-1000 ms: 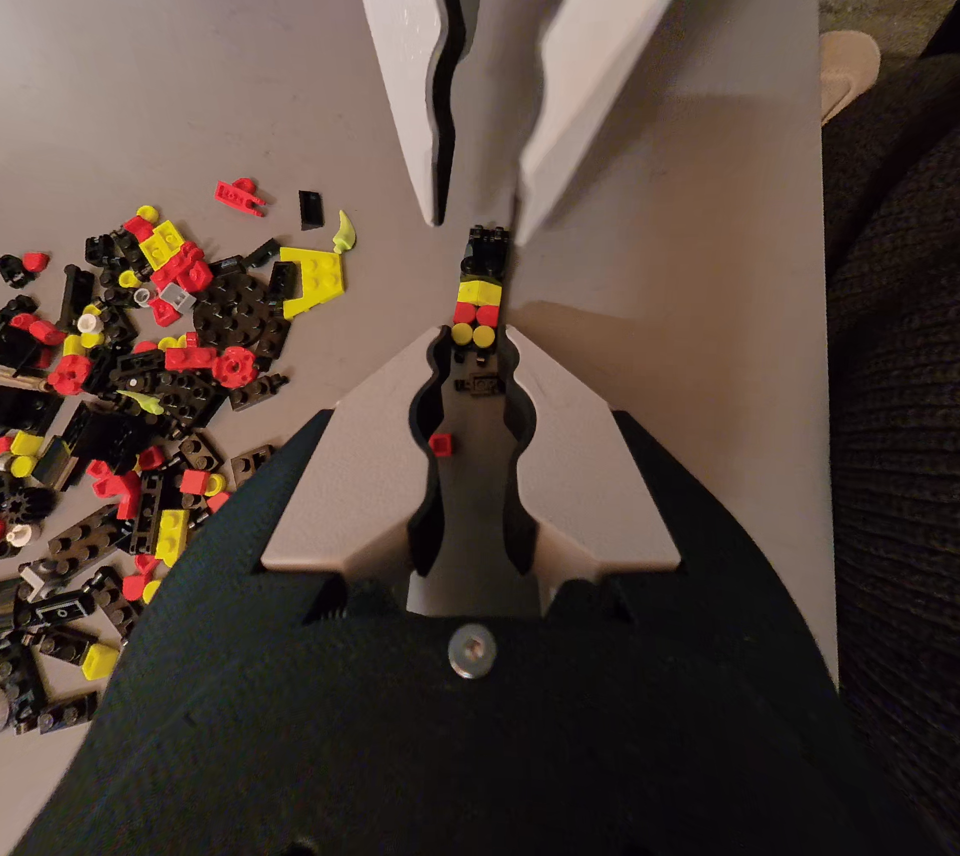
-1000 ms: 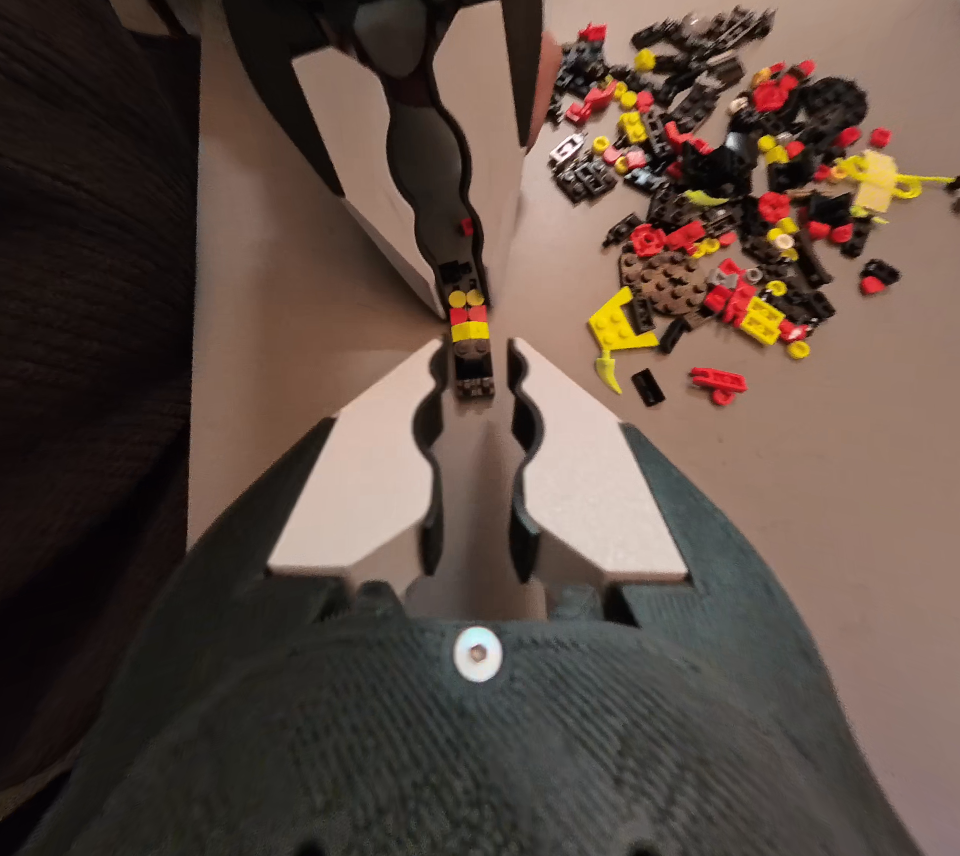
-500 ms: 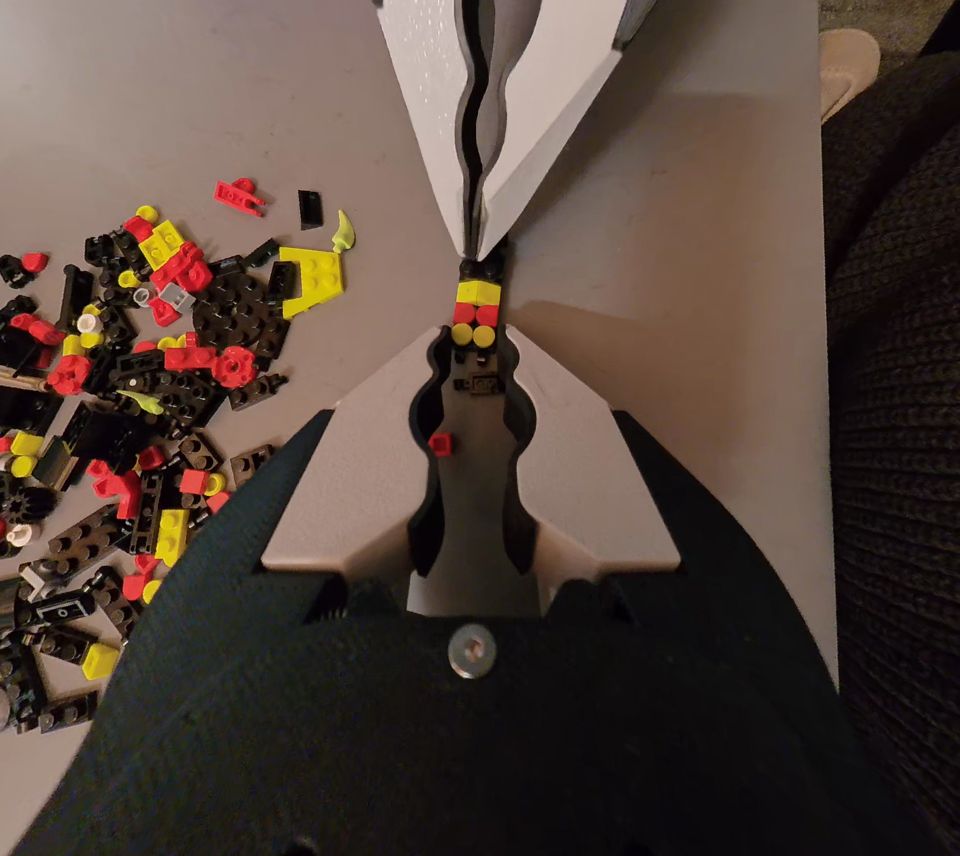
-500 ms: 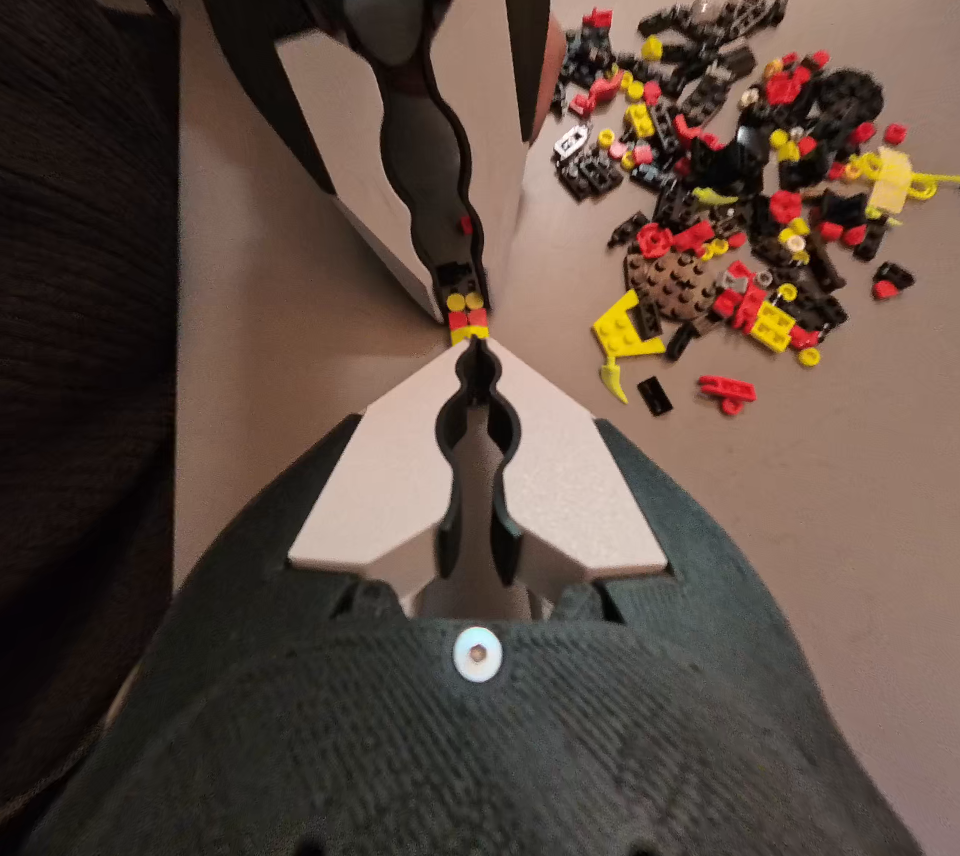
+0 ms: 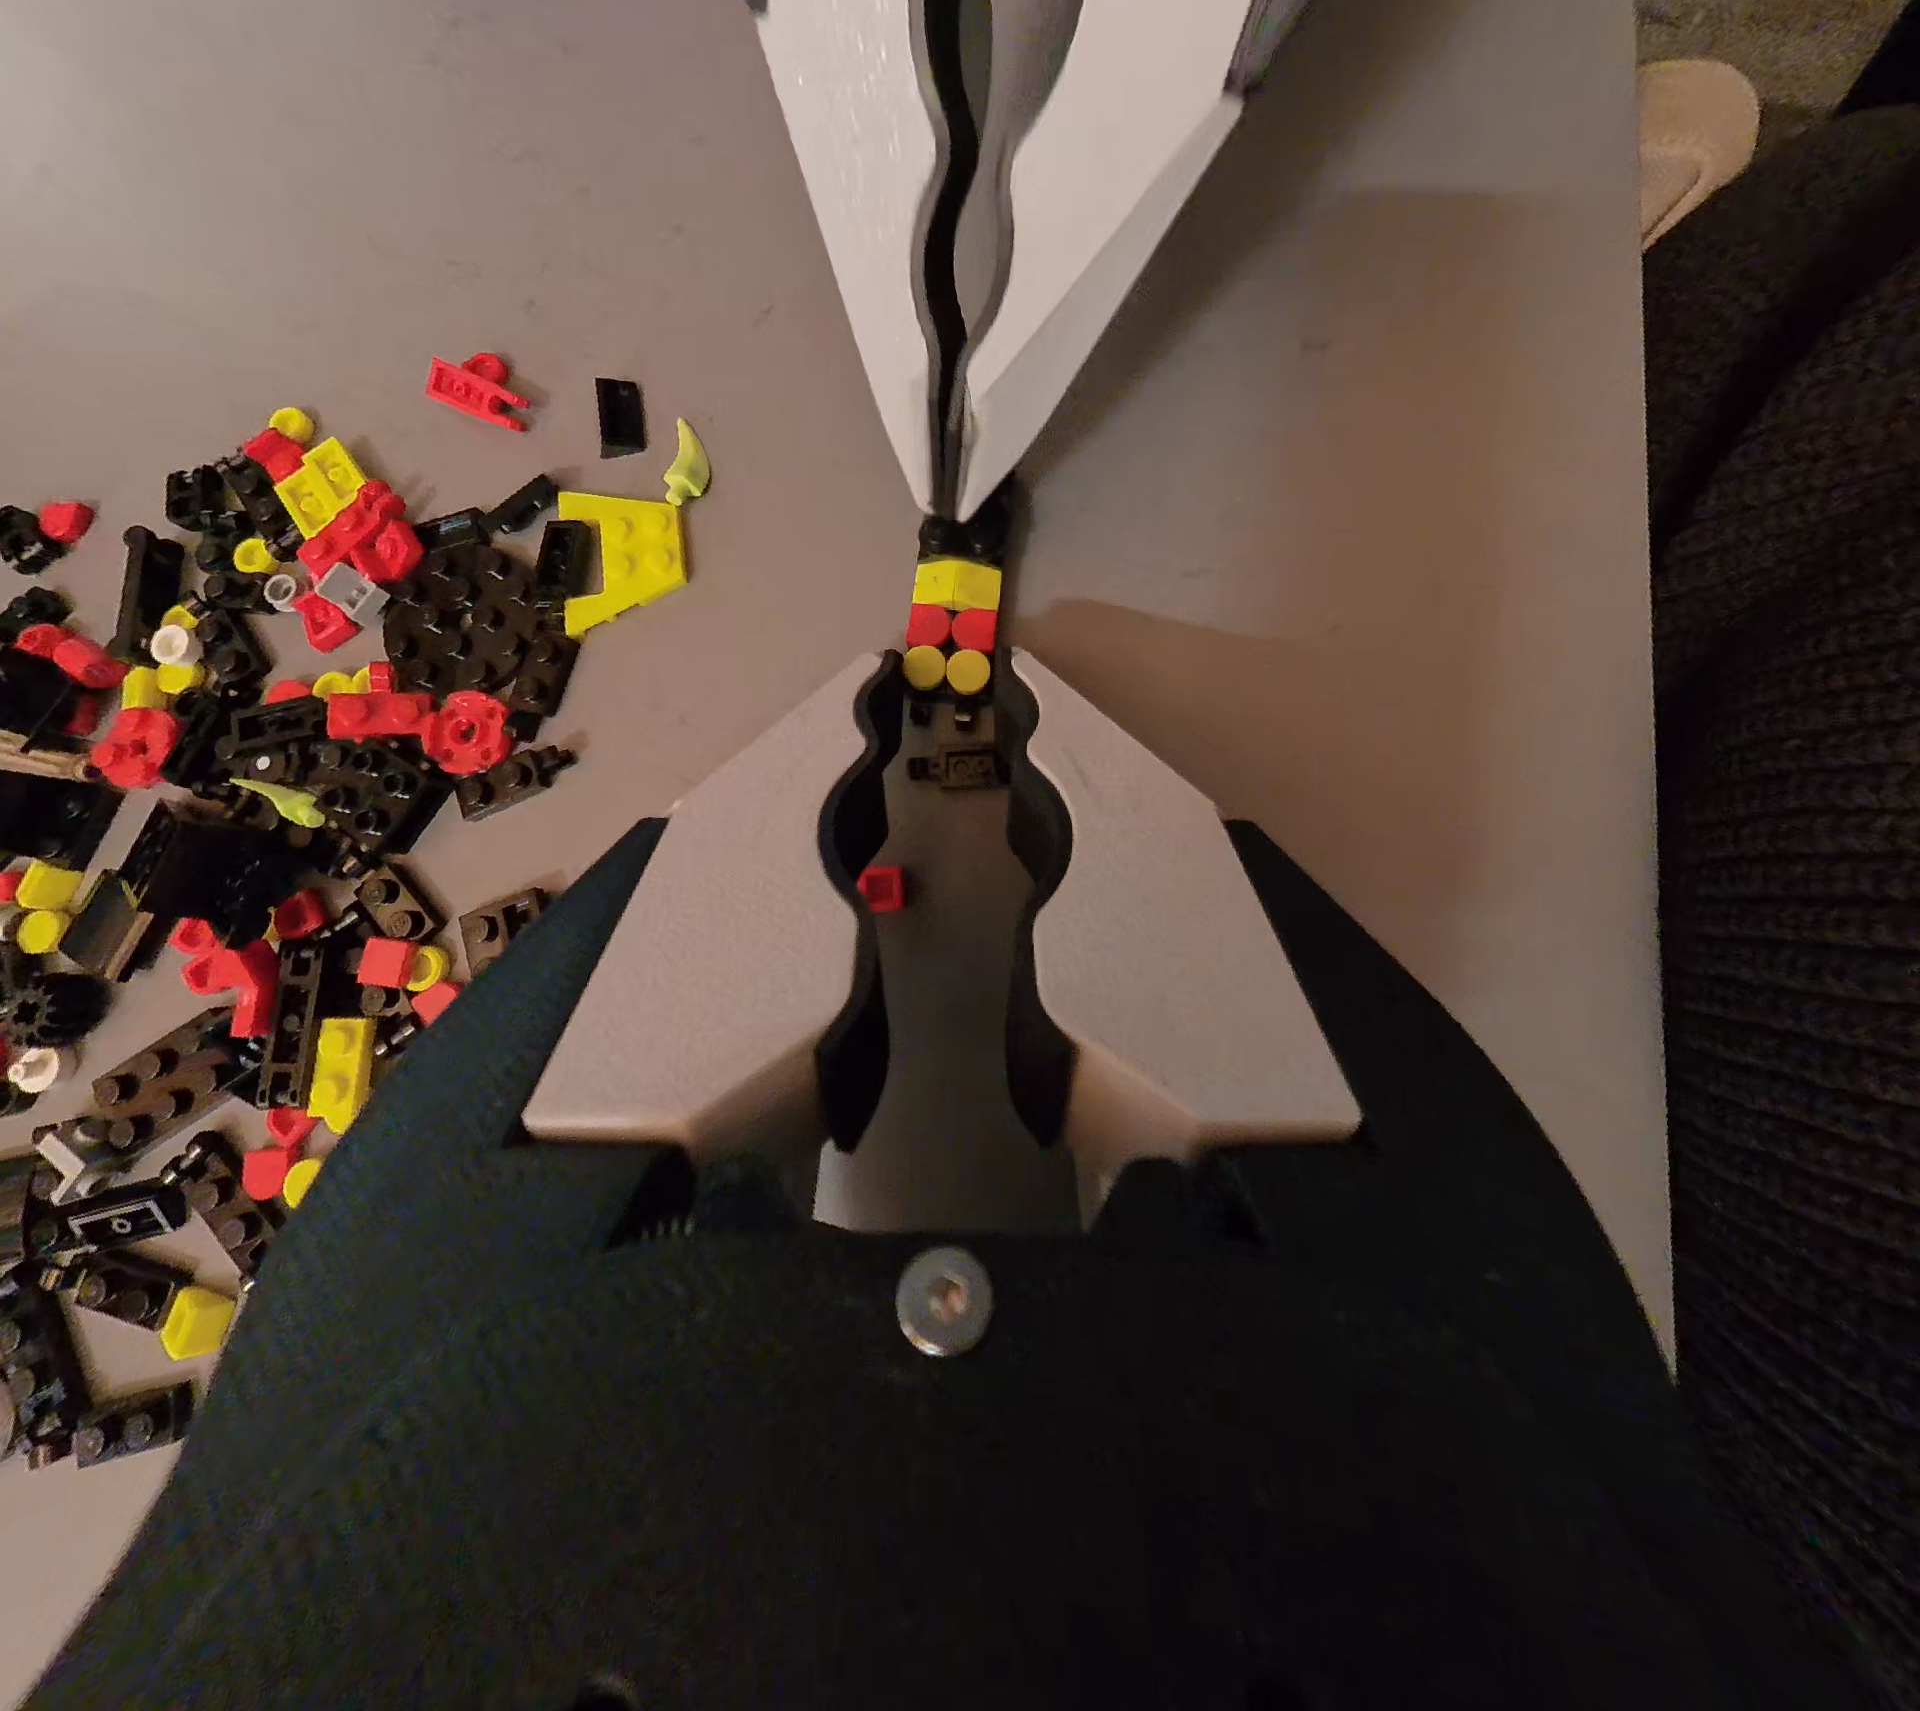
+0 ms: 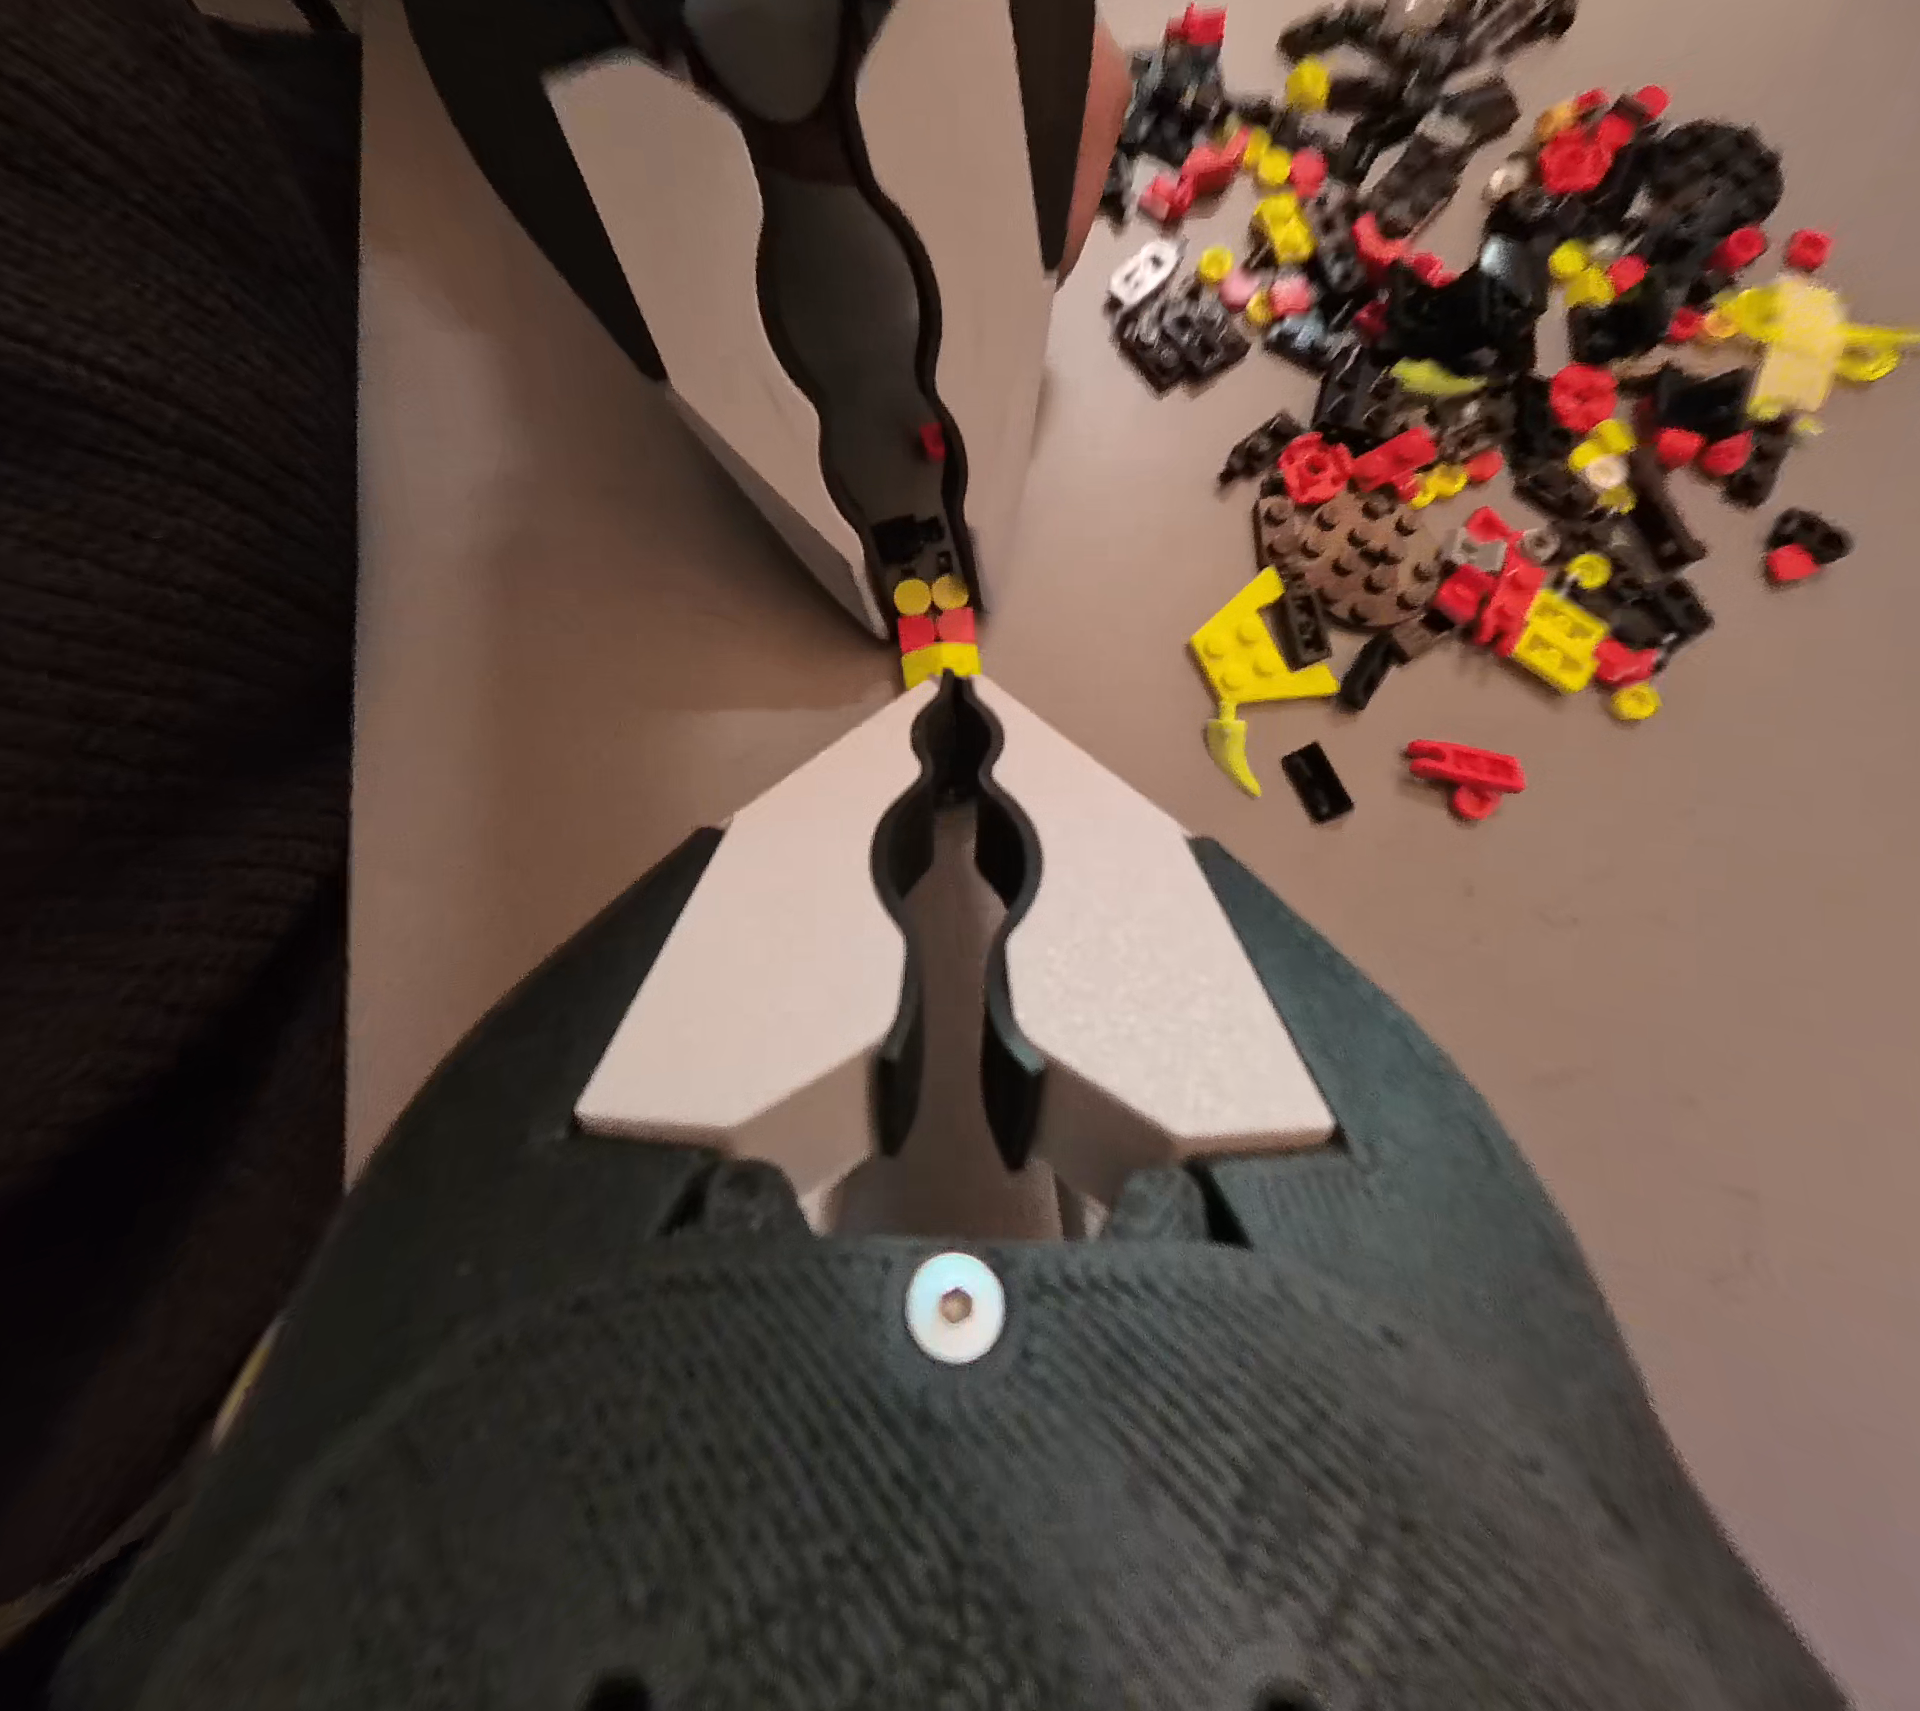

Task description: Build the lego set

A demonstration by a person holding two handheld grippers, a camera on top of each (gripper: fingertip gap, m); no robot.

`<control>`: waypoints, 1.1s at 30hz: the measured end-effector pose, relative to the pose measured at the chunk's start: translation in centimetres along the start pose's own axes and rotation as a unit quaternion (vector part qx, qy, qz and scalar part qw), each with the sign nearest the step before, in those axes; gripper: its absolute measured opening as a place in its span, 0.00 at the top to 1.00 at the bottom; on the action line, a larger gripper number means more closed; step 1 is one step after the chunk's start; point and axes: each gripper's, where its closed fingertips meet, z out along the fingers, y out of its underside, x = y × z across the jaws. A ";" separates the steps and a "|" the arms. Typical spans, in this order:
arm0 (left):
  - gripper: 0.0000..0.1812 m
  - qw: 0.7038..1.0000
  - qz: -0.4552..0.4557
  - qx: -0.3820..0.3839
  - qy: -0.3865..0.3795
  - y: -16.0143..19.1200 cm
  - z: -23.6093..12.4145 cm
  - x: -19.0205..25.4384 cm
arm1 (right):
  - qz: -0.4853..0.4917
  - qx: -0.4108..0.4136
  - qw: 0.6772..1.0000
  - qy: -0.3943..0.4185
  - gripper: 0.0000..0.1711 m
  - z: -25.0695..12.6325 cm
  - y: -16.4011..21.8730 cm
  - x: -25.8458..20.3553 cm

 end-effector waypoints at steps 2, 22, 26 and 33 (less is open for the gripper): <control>0.91 1.000 0.001 0.000 -0.001 0.0 0.0 0.0 | 0.002 -0.002 1.000 -0.004 1.00 0.2 0.1 -0.1; 0.91 1.000 0.001 0.000 -0.001 0.0 0.0 0.0 | 0.002 0.029 1.000 -0.008 1.00 0.0 -0.5 0.1; 0.91 1.000 -0.001 0.000 0.001 0.0 0.0 0.0 | 0.004 0.028 1.000 -0.006 0.99 0.0 -0.4 0.3; 0.91 1.000 -0.002 0.000 0.001 0.0 0.0 0.0 | 0.001 0.022 1.000 -0.005 0.97 0.3 -0.2 0.3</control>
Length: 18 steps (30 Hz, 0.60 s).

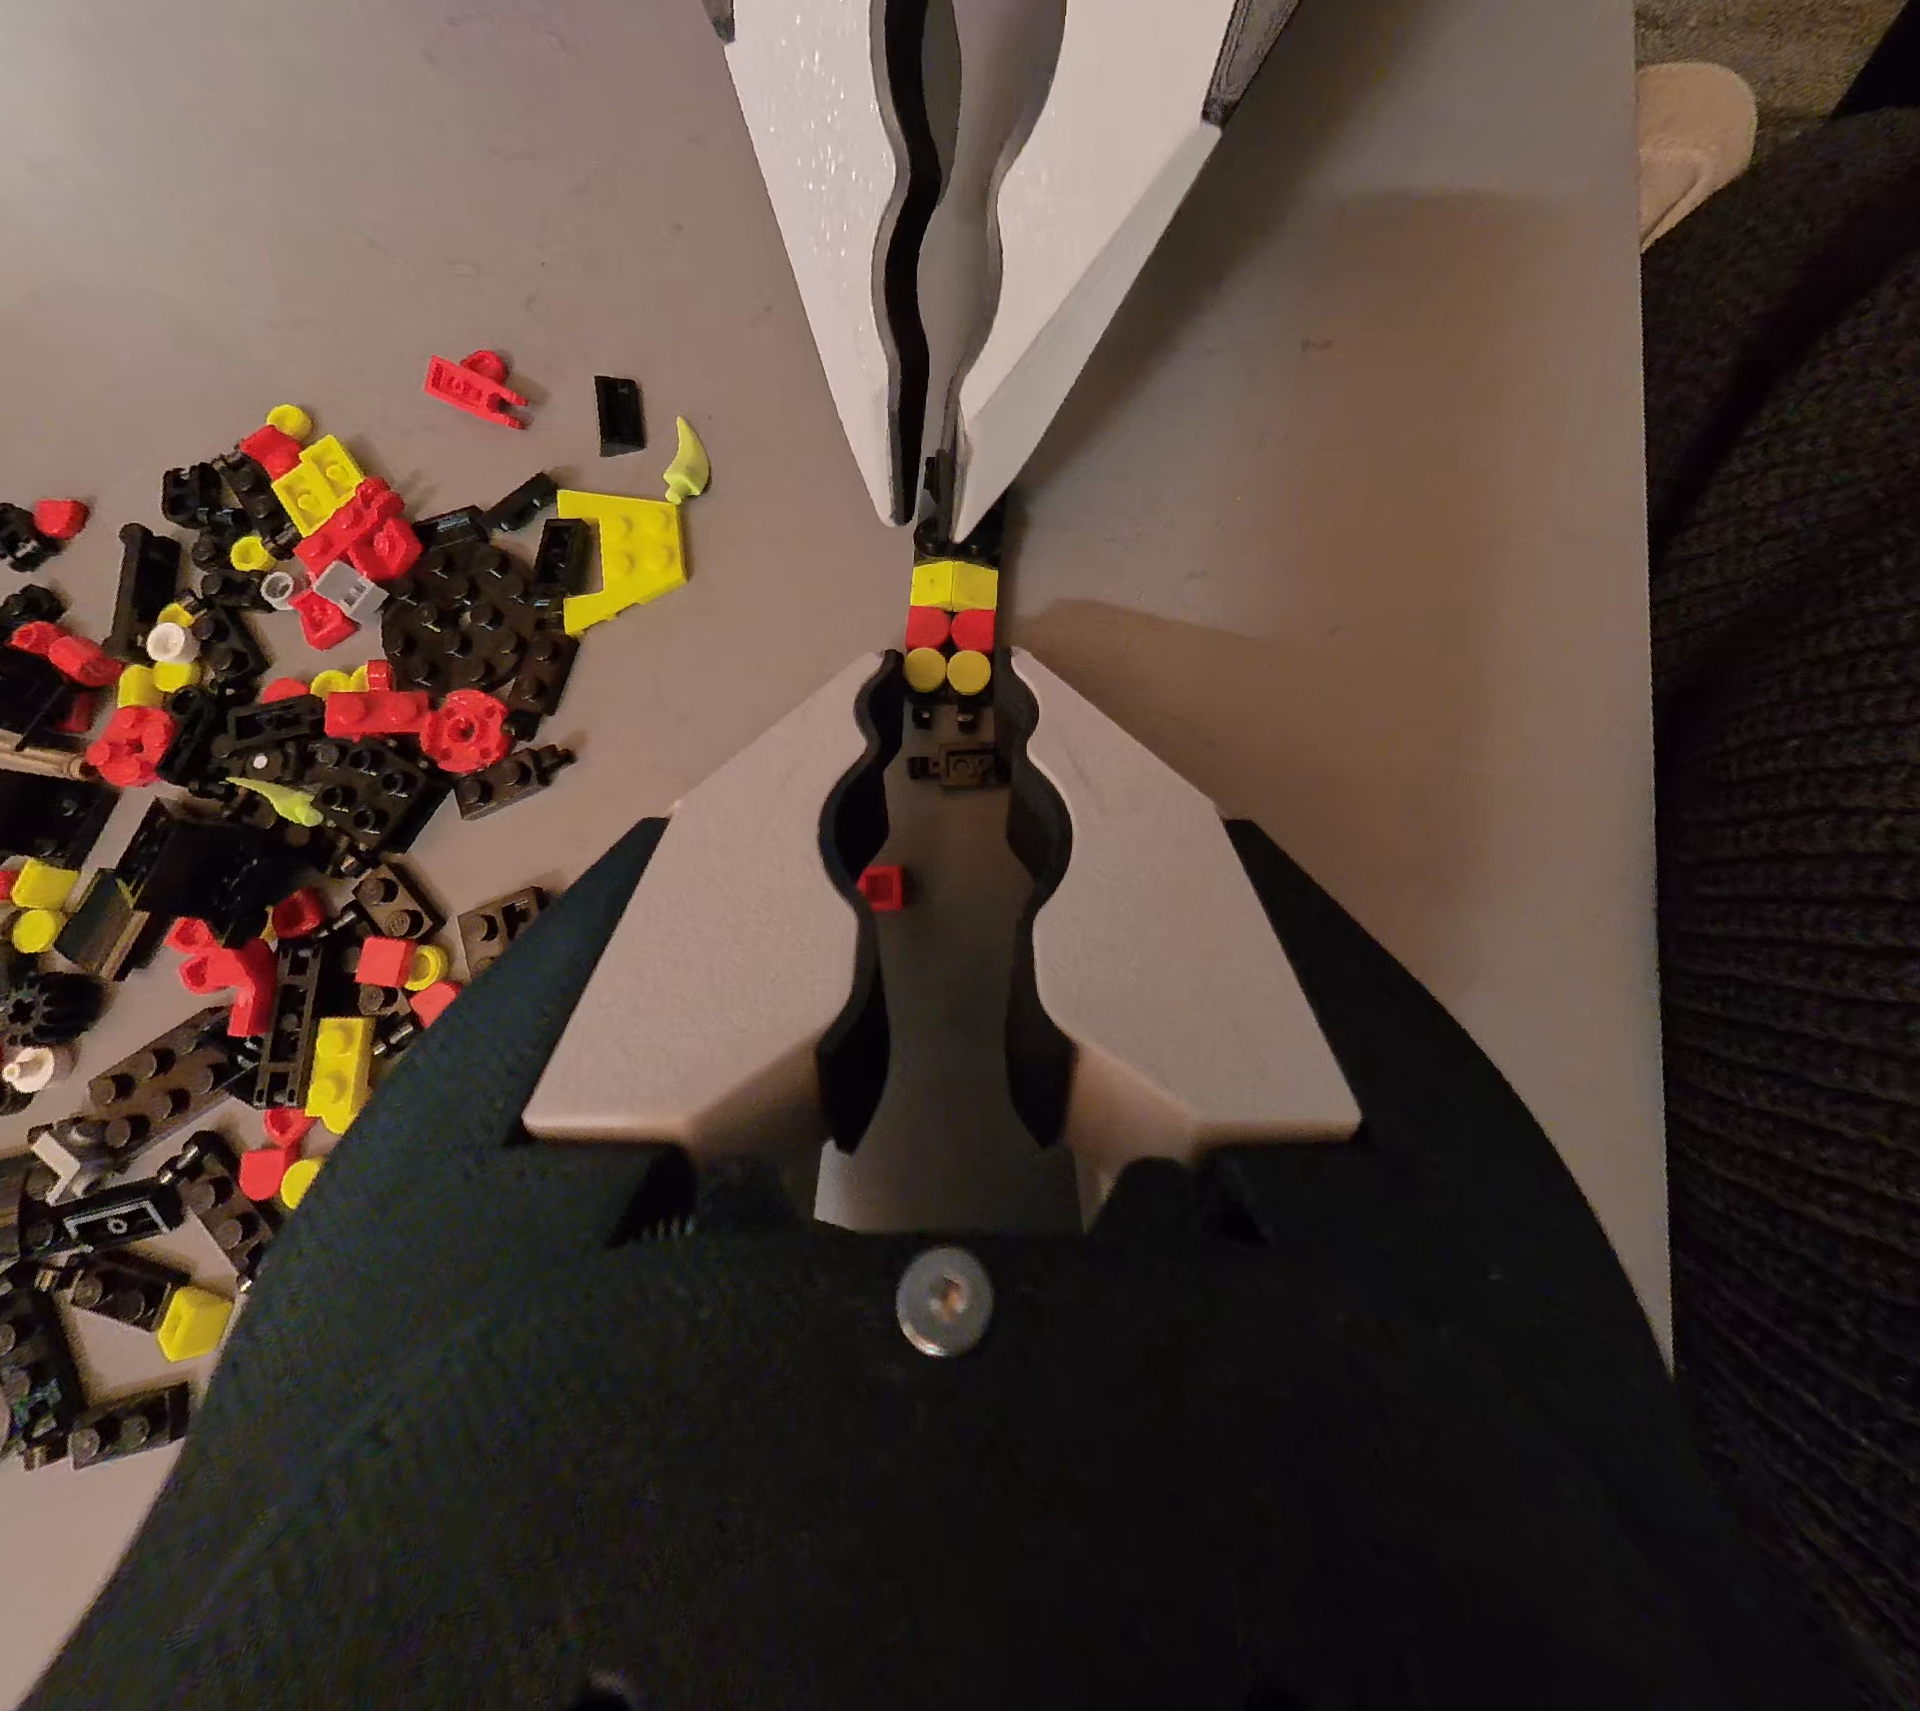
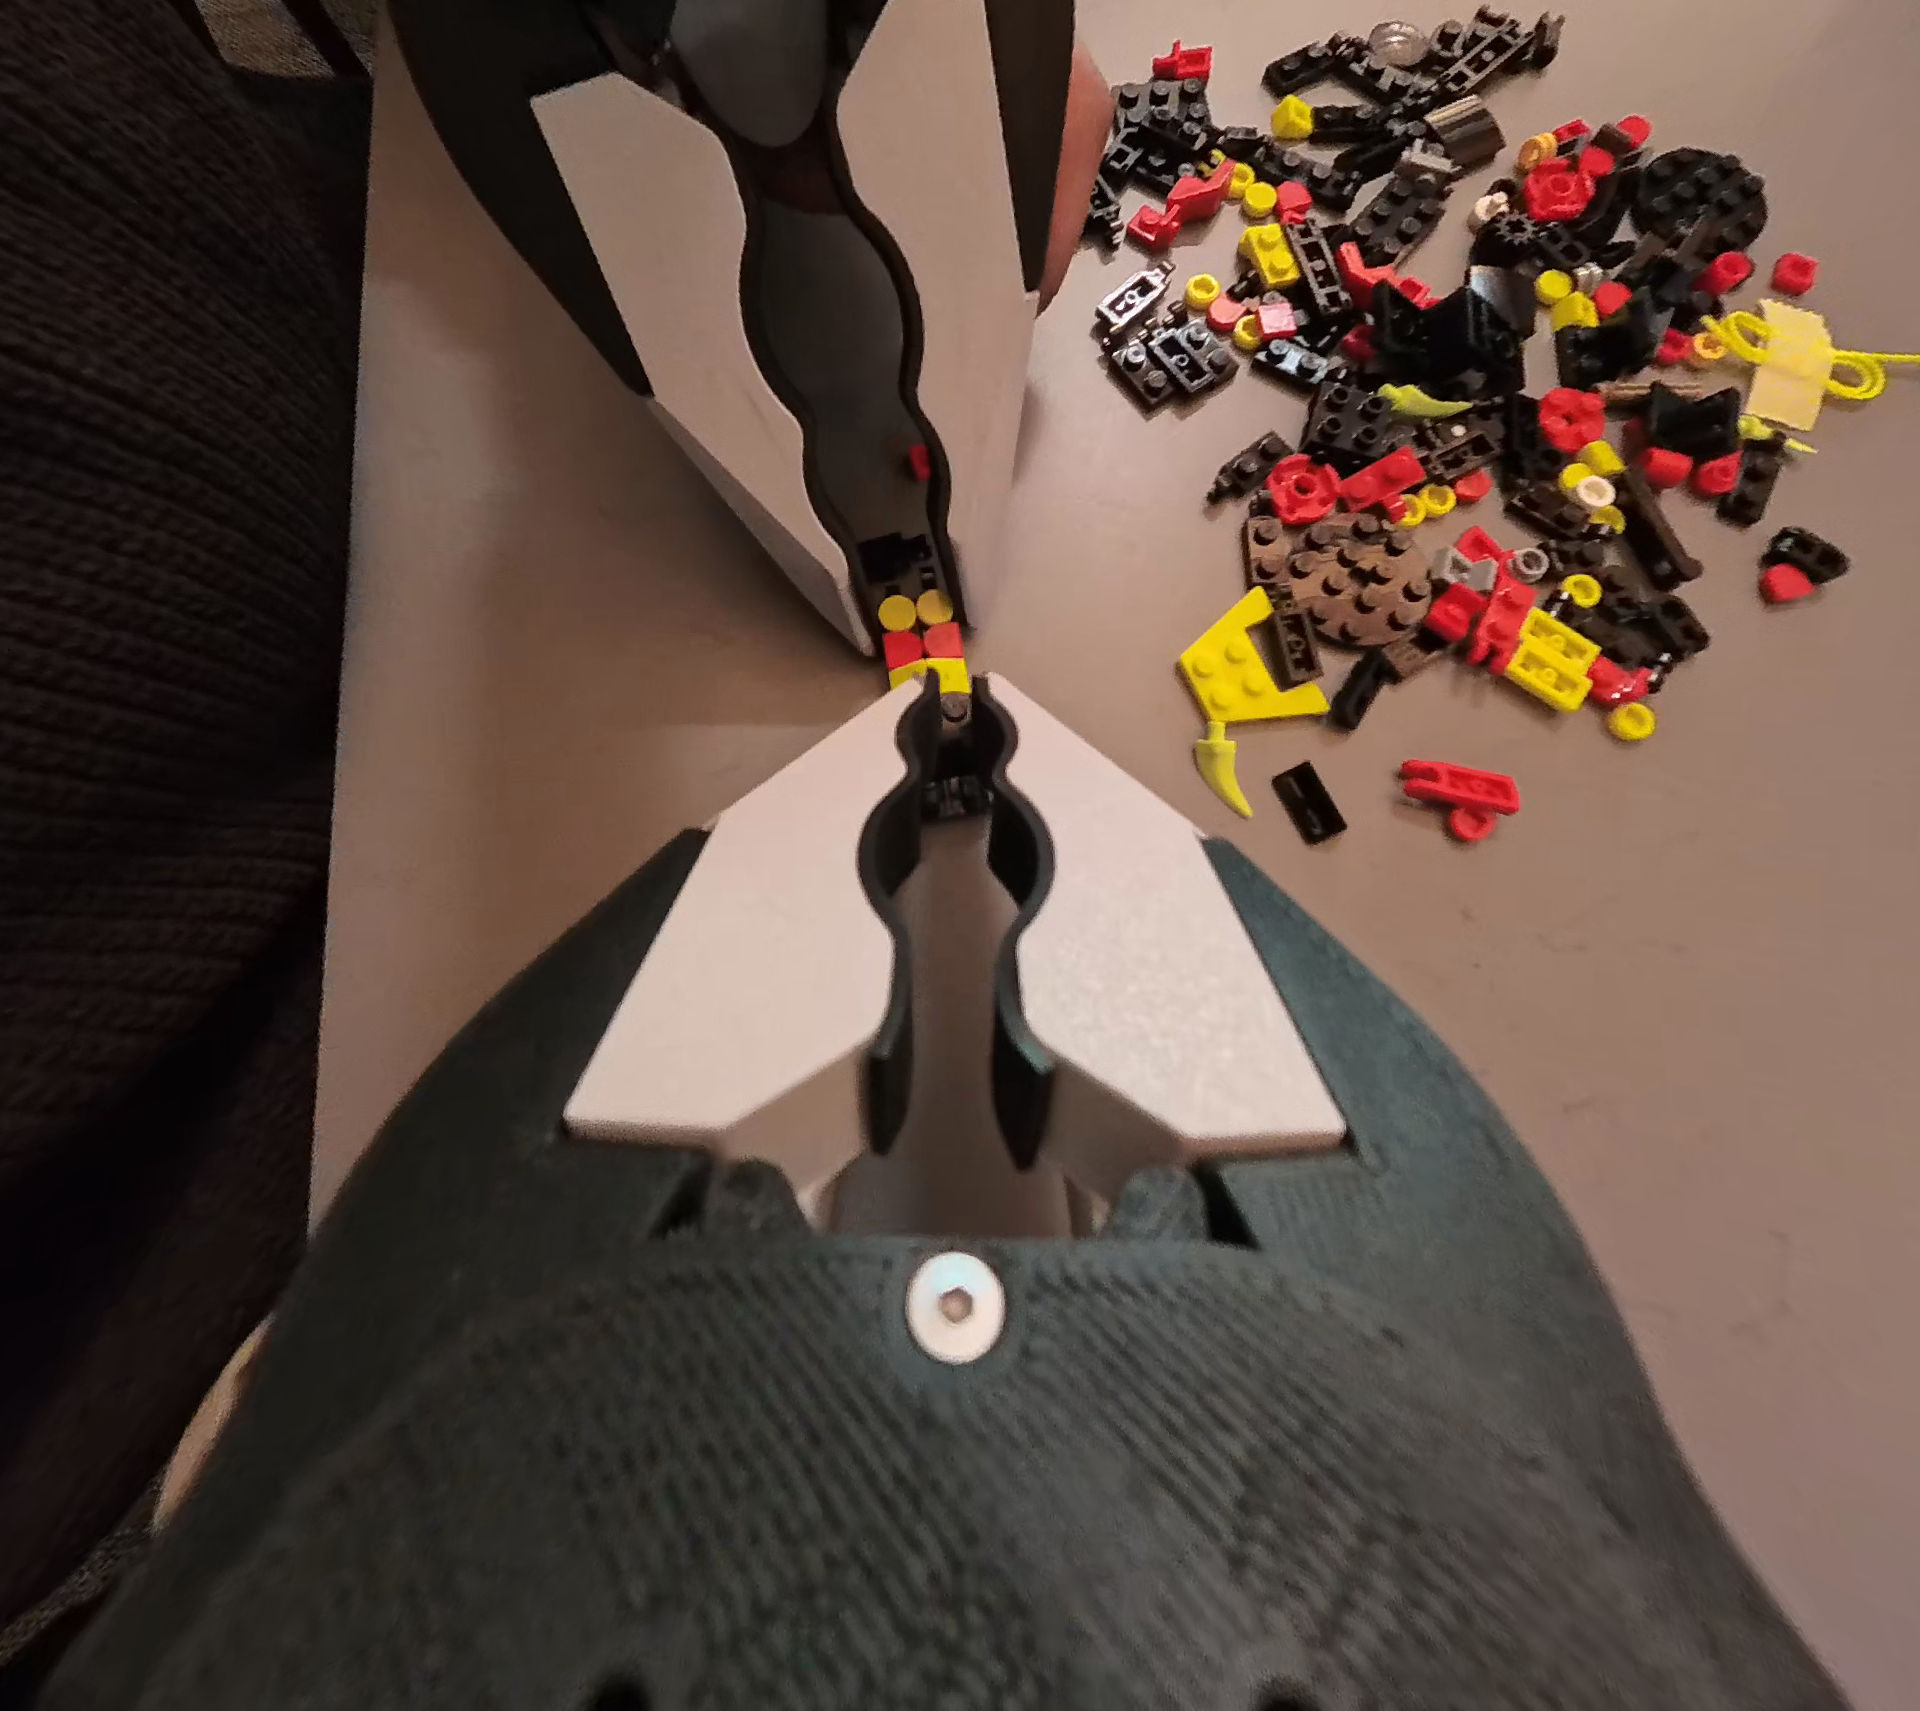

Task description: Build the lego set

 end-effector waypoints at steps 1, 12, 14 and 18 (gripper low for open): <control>0.91 1.000 0.000 0.000 0.000 0.0 0.0 0.0 | 0.000 -0.001 1.000 -0.001 0.97 0.0 0.0 0.0; 0.91 1.000 -0.001 0.000 0.001 0.0 0.0 0.0 | 0.001 0.004 1.000 -0.002 0.97 0.0 -0.1 -0.1; 0.91 1.000 -0.001 0.000 0.001 0.0 0.0 0.0 | 0.001 0.004 1.000 -0.002 0.96 0.0 -0.1 -0.1; 0.91 1.000 -0.001 0.000 0.001 0.0 0.0 0.0 | -0.001 0.006 1.000 0.000 0.96 -0.1 -0.2 0.0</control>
